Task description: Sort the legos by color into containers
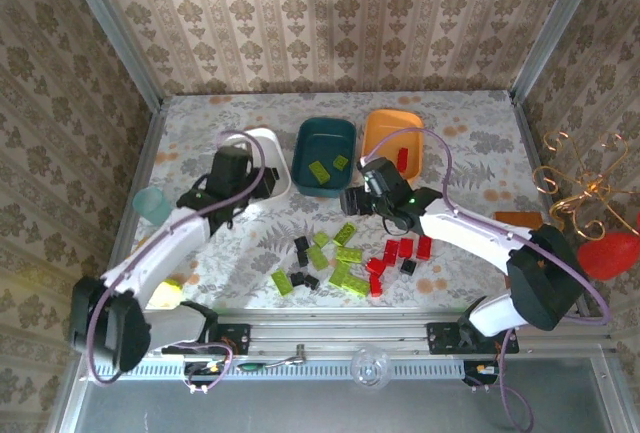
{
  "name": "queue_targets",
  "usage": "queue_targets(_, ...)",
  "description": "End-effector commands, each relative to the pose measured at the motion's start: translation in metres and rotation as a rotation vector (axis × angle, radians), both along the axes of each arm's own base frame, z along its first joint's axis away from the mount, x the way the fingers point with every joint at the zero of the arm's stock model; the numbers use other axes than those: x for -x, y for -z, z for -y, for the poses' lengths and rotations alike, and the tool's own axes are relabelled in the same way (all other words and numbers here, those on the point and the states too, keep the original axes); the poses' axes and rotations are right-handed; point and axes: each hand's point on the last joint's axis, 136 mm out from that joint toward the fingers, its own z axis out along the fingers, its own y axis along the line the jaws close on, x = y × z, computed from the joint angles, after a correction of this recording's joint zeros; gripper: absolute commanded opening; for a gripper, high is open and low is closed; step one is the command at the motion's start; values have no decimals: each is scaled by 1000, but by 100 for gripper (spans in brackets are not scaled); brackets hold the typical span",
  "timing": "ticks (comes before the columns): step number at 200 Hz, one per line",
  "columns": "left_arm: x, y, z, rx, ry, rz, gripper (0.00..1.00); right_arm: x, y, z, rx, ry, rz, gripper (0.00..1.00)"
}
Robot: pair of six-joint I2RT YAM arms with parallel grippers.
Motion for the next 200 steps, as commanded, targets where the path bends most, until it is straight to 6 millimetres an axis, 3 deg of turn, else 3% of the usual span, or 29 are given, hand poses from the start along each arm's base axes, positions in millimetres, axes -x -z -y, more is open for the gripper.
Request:
queue_targets(1, -26, 24, -11, -51, 12, -57, 35, 10, 1, 11, -10, 40, -19, 76)
queue_targets(44, -76, 55, -18, -78, -21, -131, 37, 35, -1, 30, -25, 62, -38, 76)
queue_targets(65, -90, 63, -19, -54, -34, -158, 45, 46, 1, 39, -25, 78, -54, 76)
queue_targets(85, -94, 52, -12, -10, -26, -129, 59, 55, 6, 45, -25, 95, -85, 76)
queue_targets(103, -93, 30, -6, 29, -11, -80, 70, 60, 14, 48, -25, 113, -117, 77)
queue_targets(126, -80, -7, 6, 81, 28, 5, 77, 66, 23, 55, -17, 162, -164, 77)
queue_targets(153, -42, -39, 25, 106, 95, 97, 82, 77, 36, 73, 26, 242, -218, 76)
queue_targets(169, -15, -44, 33, 123, 126, 133, 87, 84, 40, 88, 75, 287, -228, 76)
queue_targets(181, 7, -43, 40, 148, 153, 151, 99, 90, 42, 101, 114, 321, -232, 76)
queue_targets(200, 33, -34, 41, 182, 164, 160, 100, 95, 43, 121, 139, 383, -234, 76)
